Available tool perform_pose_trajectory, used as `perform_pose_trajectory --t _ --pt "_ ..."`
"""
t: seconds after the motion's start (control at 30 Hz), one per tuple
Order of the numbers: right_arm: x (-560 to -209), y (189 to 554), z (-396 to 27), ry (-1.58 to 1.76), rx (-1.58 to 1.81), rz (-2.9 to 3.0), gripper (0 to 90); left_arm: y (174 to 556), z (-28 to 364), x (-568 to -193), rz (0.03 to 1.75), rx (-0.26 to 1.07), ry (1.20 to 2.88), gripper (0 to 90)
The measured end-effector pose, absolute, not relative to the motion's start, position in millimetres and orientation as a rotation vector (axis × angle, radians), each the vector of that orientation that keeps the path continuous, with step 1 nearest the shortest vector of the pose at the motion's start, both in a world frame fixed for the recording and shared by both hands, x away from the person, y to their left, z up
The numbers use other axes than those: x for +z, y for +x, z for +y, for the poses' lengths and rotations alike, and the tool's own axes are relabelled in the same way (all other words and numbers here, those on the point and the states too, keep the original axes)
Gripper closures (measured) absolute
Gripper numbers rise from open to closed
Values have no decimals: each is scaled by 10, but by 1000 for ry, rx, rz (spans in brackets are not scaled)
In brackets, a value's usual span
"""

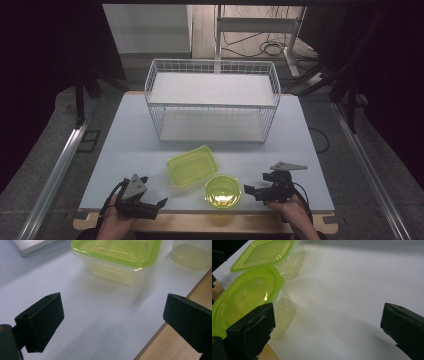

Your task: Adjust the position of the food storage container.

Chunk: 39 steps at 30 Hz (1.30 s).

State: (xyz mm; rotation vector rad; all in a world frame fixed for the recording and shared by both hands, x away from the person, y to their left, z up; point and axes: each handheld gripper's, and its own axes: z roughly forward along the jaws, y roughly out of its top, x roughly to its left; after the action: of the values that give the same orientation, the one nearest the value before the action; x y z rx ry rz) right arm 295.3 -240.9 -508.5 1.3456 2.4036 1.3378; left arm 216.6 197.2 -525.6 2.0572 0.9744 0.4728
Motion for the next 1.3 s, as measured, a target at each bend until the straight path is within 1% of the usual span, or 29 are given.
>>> perform_pose_trajectory --t 0.07,0.1,0.13,0.2,0.37,0.43,0.5,0.53,0.57,0.63,0.73,0.8,0.83,0.93,0.97,1.0,1.03,1.07,1.1,1.13,1.17,1.2,1.23,1.3 --pt "-5073 2950 -2406 1328 1323 2411 0 2169 1986 -5254 984 465 2049 32" --pt "-5045 2932 -2387 1270 1225 2401 17 2170 1990 -5248 983 472 2046 37" --pt "-5045 2932 -2387 1270 1225 2401 17 2170 1990 -5248 983 472 2046 39" --pt "-5018 2915 -2373 1241 1149 2373 46 2174 1988 -5249 980 475 2049 41" --pt "-5025 2924 -2359 1274 1098 2388 94 2189 1988 -5274 973 439 2062 30" --pt "-5026 2926 -2358 1268 1095 2393 98 2192 1992 -5273 973 436 2059 30" --pt "-5021 2928 -2354 1260 1091 2406 122 2193 1996 -5273 975 441 2059 30" --pt "-5010 2925 -2354 1250 1094 2418 149 2193 1996 -5274 974 442 2061 31" --pt "-5010 2925 -2354 1250 1094 2418 149 2194 1995 -5277 975 443 2063 31" --pt "-4987 2919 -2348 1227 1087 2416 193 2195 1987 -5287 969 450 2073 31" --pt "-4940 2912 -2341 1205 1084 2409 266 2190 1960 -5306 932 481 2094 25" --pt "-4887 2902 -2329 1175 1092 2413 343 2194 1950 -5320 920 479 2099 22" --pt "-4862 2898 -2318 1152 1091 2417 366 2196 1947 -5326 917 479 2101 21" --pt "-4800 2879 -2277 1088 1108 2442 498 2199 1945 -5333 911 476 2103 19" --pt "-4800 2879 -2277 1088 1108 2442 498 2200 1945 -5335 909 476 2103 19" --pt "-4768 2865 -2234 1032 1098 2478 572 2199 1945 -5335 907 476 2103 19" --pt "-4768 2865 -2234 1032 1098 2478 572 2200 1945 -5336 906 478 2102 19" --pt "-4757 2859 -2208 1000 1090 2498 603 2201 1946 -5337 906 480 2103 19" --pt "-4740 2841 -2145 962 1080 2526 670 2201 1946 -5337 906 480 2102 19" --pt "-4740 2841 -2145 962 1080 2526 670 2201 1946 -5338 905 479 2102 19" --pt "-4728 2831 -2116 943 1076 2537 710 2201 1946 -5338 904 479 2103 19" --pt "-4699 2810 -2052 909 1073 2552 782 2201 1943 -5340 900 480 2105 19" --pt "-4699 2810 -2052 909 1073 2552 782 2201 1943 -5340 900 480 2105 19" --pt "-4660 2793 -1991 879 1090 2565 857 2201 1938 -5344 896 483 2108 19"
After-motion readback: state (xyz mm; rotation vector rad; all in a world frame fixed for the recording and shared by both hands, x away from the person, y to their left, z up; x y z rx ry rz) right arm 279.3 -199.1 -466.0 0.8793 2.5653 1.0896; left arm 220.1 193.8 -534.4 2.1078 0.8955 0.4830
